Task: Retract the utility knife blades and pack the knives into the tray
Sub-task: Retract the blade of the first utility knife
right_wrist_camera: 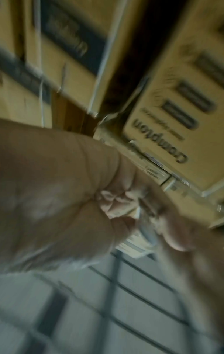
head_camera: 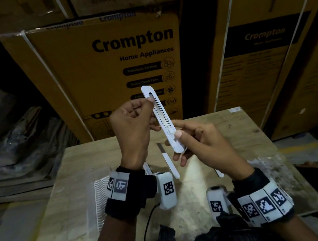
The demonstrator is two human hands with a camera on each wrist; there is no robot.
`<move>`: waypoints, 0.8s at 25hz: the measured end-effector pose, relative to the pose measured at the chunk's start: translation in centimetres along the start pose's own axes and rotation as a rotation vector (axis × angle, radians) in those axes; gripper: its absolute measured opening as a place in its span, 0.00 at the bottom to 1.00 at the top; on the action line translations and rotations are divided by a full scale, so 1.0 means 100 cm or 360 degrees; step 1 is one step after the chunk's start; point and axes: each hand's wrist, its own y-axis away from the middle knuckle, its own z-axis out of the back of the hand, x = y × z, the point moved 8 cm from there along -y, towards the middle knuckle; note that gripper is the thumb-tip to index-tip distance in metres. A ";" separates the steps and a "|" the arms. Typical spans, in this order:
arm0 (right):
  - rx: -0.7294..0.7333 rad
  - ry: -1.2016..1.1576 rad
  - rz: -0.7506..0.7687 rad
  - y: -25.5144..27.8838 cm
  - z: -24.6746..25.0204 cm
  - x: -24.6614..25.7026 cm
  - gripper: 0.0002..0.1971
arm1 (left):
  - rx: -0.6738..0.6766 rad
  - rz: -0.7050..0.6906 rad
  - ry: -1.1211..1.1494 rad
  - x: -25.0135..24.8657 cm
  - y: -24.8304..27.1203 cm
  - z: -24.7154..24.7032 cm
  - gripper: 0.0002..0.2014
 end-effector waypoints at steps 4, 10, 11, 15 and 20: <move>0.0014 -0.0380 -0.0181 -0.001 -0.008 -0.012 0.15 | 0.0006 -0.0006 0.0007 0.002 0.006 -0.005 0.04; -0.0172 -0.0230 -0.0086 -0.009 0.000 -0.017 0.13 | 0.0019 -0.0058 0.0024 0.003 0.012 -0.012 0.03; -0.0209 -0.0218 -0.0048 -0.008 0.000 -0.016 0.13 | 0.0015 -0.0063 0.0015 0.003 0.011 -0.013 0.03; -0.0240 -0.0203 0.0018 -0.006 -0.005 -0.015 0.15 | -0.0001 -0.0050 0.0008 0.006 0.008 -0.010 0.03; -0.0106 -0.0193 -0.0023 -0.007 -0.011 -0.019 0.17 | -0.0032 -0.0024 0.0025 0.010 0.001 -0.001 0.03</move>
